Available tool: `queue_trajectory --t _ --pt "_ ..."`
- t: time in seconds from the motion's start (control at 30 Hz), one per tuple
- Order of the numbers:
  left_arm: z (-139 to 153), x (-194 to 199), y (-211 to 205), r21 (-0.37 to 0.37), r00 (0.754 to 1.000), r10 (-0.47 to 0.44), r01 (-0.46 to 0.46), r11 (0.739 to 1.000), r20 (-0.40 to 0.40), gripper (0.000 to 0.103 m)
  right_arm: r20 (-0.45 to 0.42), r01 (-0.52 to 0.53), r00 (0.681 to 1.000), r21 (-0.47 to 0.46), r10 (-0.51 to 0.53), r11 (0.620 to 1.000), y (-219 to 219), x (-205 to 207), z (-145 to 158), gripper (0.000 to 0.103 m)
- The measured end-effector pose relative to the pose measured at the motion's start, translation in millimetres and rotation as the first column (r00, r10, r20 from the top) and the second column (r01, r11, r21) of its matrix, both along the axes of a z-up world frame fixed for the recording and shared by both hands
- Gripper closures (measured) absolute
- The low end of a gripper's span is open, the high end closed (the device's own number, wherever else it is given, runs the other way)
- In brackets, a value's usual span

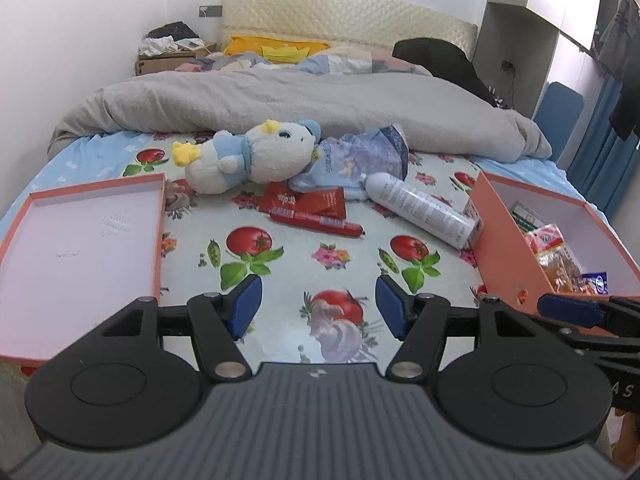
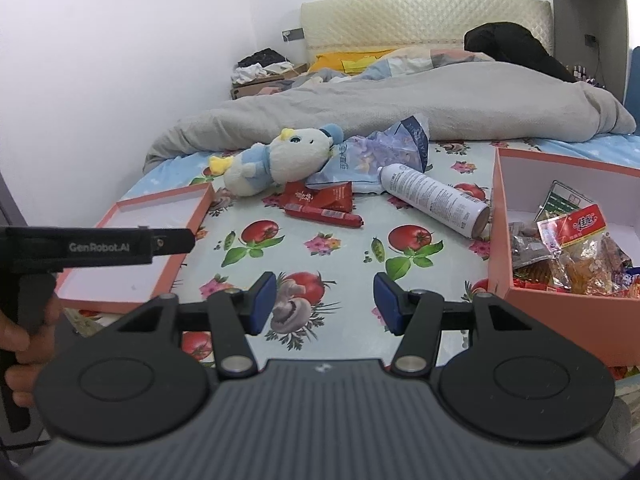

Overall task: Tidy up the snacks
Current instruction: 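Withdraw both tools from the box back over the remaining snacks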

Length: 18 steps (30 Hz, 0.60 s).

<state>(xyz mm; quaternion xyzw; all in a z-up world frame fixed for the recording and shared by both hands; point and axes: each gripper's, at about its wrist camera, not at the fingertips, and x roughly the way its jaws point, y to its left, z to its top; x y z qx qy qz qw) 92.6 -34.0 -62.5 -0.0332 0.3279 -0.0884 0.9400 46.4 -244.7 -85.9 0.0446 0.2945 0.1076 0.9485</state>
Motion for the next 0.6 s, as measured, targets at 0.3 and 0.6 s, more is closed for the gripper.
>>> queue_trajectory --t 0.3,0.6 --pt "-18.7 34.4 0.8 0.014 1.000 0.005 -0.005 1.000 -0.027 0.035 -0.023 -0.028 0.999 -0.025 0.027 0.999 6.2 30.0 -16.9 0.047" --pt "-54.1 85.9 3.3 0.040 0.997 0.016 -0.014 0.999 -0.069 0.035 -0.071 -0.043 0.997 -0.029 0.041 0.999 7.9 72.0 -48.9 0.047"
